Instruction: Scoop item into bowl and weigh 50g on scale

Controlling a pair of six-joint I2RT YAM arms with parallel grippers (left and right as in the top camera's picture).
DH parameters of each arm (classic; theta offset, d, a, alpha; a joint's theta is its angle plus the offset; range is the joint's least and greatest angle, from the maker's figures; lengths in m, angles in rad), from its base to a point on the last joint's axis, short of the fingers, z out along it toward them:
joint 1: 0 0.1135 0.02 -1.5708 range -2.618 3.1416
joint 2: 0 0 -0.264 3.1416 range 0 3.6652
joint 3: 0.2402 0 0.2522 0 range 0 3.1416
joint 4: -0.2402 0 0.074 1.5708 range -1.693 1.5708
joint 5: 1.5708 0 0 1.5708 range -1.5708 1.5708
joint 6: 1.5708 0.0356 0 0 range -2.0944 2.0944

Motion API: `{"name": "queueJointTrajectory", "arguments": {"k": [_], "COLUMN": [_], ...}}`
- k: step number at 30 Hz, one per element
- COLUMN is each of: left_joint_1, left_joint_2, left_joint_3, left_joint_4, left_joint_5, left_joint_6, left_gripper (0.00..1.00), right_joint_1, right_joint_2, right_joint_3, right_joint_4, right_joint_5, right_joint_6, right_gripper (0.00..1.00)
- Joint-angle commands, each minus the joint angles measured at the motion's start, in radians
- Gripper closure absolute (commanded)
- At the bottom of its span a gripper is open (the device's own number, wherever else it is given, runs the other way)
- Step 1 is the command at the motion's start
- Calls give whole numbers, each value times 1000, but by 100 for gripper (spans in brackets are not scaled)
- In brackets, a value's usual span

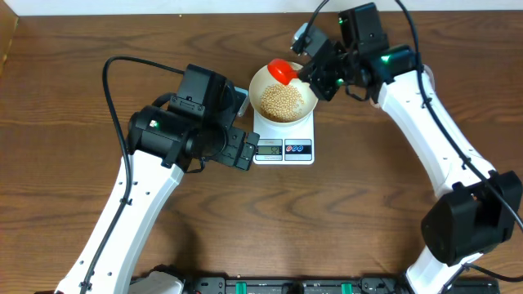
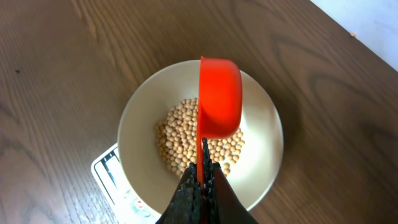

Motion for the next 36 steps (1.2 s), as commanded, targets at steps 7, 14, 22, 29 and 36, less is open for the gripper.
{"name": "queueJointTrajectory", "arguments": {"k": [7,14,22,29,36], "left_joint_1": [0,0,0,0,0], "left_joint_2": [-7,-7,-7,-7,-7], "left_joint_3": [-10,-10,-10,-10,-10], "left_joint_4": [-3,-3,-3,-3,-3], "left_joint_5": [-10,-10,-10,-10,-10], "left_joint_6": [14,14,14,14,14], "left_gripper": [2,2,2,2,2], "right_joint_1": [4,30,31,31,41], "right_joint_2": [-19,10,34,52,60], "right_joint_3": [6,6,6,6,6], "right_joint_4": [-14,-32,-32,-32,-27], "right_joint_5": [21,71,83,93,140], "right_joint_6": [23,22,23,23,36], "right_gripper": [99,99,99,99,99]}}
